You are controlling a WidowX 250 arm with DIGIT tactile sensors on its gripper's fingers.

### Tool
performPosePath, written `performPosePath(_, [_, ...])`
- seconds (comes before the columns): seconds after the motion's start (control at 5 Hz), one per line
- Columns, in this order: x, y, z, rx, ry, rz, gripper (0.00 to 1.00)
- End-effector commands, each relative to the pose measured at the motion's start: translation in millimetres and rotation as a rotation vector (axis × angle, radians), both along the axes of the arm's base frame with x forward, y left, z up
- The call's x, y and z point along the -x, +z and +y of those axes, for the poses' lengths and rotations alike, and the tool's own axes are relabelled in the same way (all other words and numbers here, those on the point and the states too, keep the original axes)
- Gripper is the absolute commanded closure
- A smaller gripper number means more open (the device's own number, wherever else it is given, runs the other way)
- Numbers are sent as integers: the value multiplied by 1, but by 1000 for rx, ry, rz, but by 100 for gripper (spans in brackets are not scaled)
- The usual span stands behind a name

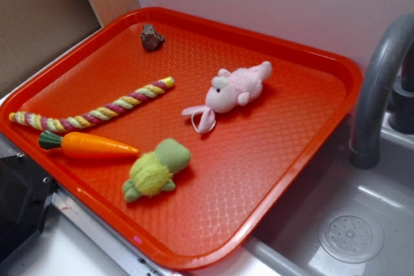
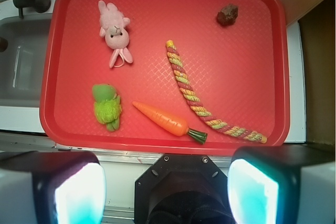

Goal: Grab the rock.

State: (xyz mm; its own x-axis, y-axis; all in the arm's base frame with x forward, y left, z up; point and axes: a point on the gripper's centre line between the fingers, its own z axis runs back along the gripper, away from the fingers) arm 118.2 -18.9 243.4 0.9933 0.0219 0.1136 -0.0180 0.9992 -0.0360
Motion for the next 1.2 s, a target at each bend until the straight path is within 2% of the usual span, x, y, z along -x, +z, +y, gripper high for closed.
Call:
performPosePath(0.0, [0,0,0,0,0,0,0])
performPosePath(0.2, [-25,-16,11,15,-32,-48,0])
performPosePath(0.4, [-54,-40,25,-24,-86,-78,0])
performPosePath(0.6, [-83,-61,47,-33,-151,-112,0])
performPosePath(0.8, [-121,-87,76,-75,-172,-107,0])
performPosePath(1.0, [-155,-113,101,-90,-159,-66,0])
